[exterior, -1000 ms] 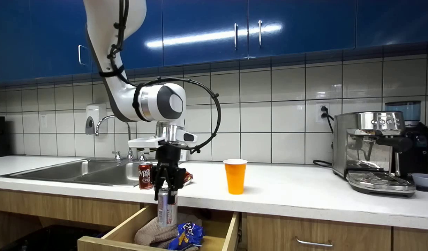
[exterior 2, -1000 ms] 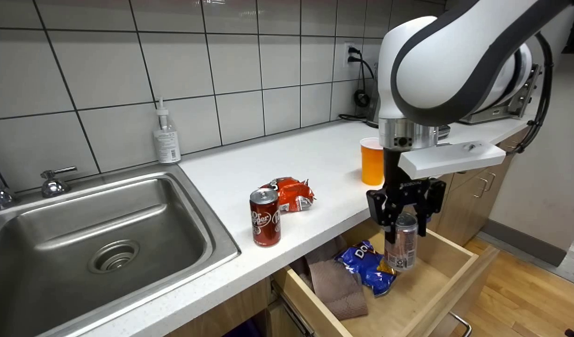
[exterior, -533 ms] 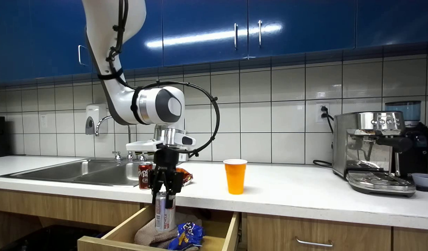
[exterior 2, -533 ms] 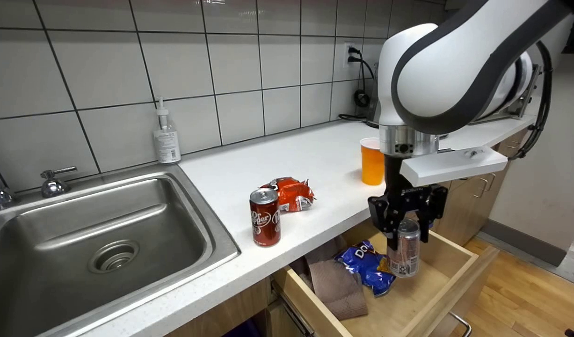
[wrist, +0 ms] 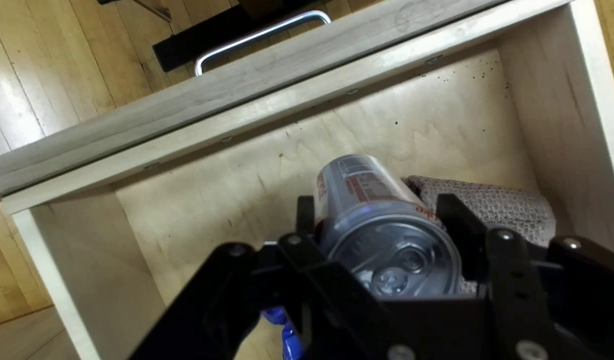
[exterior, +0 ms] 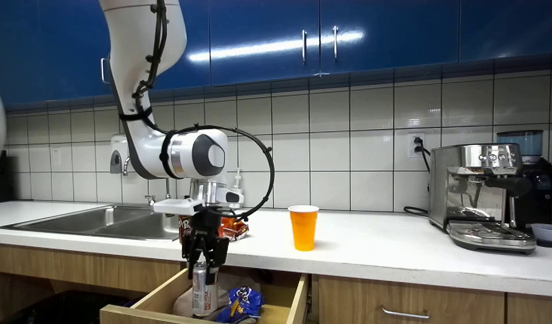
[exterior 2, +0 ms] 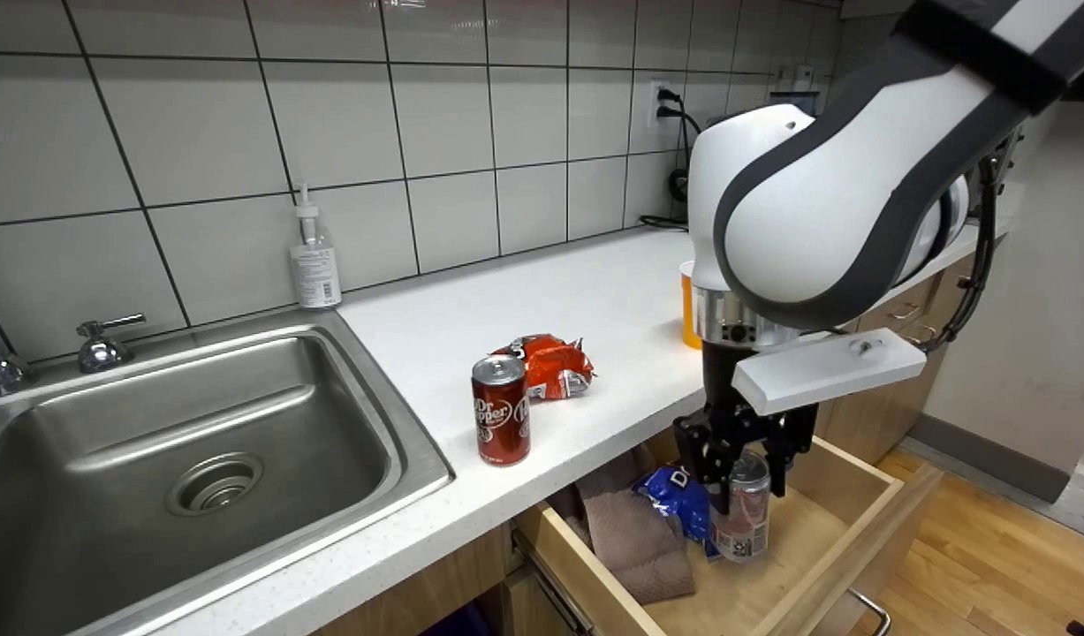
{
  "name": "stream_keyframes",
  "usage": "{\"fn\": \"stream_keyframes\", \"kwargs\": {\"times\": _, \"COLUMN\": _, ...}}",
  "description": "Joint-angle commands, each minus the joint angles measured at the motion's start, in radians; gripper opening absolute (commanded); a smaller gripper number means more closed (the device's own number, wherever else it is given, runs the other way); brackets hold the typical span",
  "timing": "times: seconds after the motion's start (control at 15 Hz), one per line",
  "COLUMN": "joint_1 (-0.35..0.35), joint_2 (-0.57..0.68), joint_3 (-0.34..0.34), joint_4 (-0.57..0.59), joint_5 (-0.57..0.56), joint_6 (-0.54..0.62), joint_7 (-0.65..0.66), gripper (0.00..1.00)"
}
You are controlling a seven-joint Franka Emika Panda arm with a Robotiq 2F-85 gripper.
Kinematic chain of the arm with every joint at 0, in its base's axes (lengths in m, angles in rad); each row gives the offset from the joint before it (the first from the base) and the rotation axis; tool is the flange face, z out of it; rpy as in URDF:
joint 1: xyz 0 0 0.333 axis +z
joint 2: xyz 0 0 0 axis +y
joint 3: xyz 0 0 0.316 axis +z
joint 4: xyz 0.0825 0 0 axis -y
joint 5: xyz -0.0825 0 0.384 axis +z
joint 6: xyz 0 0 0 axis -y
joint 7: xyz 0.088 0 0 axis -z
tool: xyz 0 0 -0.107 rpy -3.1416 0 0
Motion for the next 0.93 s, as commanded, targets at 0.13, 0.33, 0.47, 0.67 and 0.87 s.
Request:
{"fn": "stream_keyframes", "kwargs": {"times": 0.13, "joint_1": 0.021, "joint_2": 0.059, "joint_3": 0.007, "joint_4": 0.001, "joint_5": -0.008, "joint_6": 0.089, "joint_7": 0.010, "gripper": 0.38}}
{"fn": "stream_keyframes", "kwargs": {"times": 0.33, "joint_1": 0.033, "joint_2": 0.082, "joint_3": 0.007, "joint_4": -0.005, "joint_5": -0.006, "joint_6": 0.122, "joint_7": 0.009, "gripper": 0.38}}
{"fn": "stream_keyframes", "kwargs": {"times": 0.47, "joint_1": 0.040, "joint_2": 0.092, "joint_3": 0.007, "joint_4": -0.010, "joint_5": -0.004, "joint_6": 0.138, "joint_7": 0.007, "gripper": 0.38}}
{"fn": "stream_keyframes", "kwargs": {"times": 0.67, "joint_1": 0.048, "joint_2": 0.106, "joint_3": 0.007, "joint_4": -0.017, "joint_5": -0.002, "joint_6": 0.168, "joint_7": 0.003, "gripper": 0.38}}
{"fn": "stream_keyframes", "kwargs": {"times": 0.87, "joint_1": 0.053, "joint_2": 0.118, "joint_3": 0.005, "joint_4": -0.029, "joint_5": -0.003, "joint_6": 0.202, "joint_7": -0.001, "gripper": 0.38}}
